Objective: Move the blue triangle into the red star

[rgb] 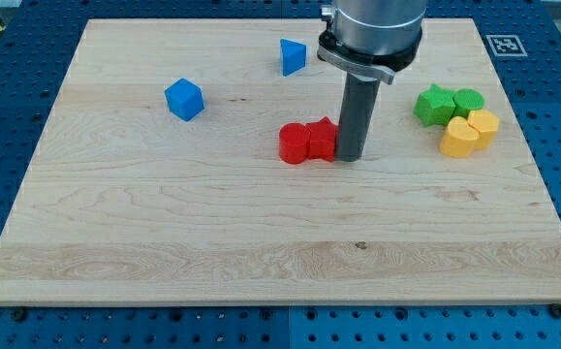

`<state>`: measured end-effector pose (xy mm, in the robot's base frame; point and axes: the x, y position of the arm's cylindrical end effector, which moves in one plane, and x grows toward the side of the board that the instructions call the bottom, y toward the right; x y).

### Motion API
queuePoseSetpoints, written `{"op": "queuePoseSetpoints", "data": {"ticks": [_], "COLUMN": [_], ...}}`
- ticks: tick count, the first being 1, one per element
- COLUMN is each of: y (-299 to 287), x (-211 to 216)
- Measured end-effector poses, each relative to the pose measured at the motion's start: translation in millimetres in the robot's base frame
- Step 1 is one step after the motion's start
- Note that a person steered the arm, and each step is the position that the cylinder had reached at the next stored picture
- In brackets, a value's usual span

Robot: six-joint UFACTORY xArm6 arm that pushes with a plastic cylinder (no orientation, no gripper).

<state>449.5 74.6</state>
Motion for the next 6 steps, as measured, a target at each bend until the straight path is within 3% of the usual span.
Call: {"op": "queuePoseSetpoints", "data": {"ticks": [2, 4, 6], "y": [40.6, 11.2, 11.3], "x": [-2.6, -58.1, -71.2]}}
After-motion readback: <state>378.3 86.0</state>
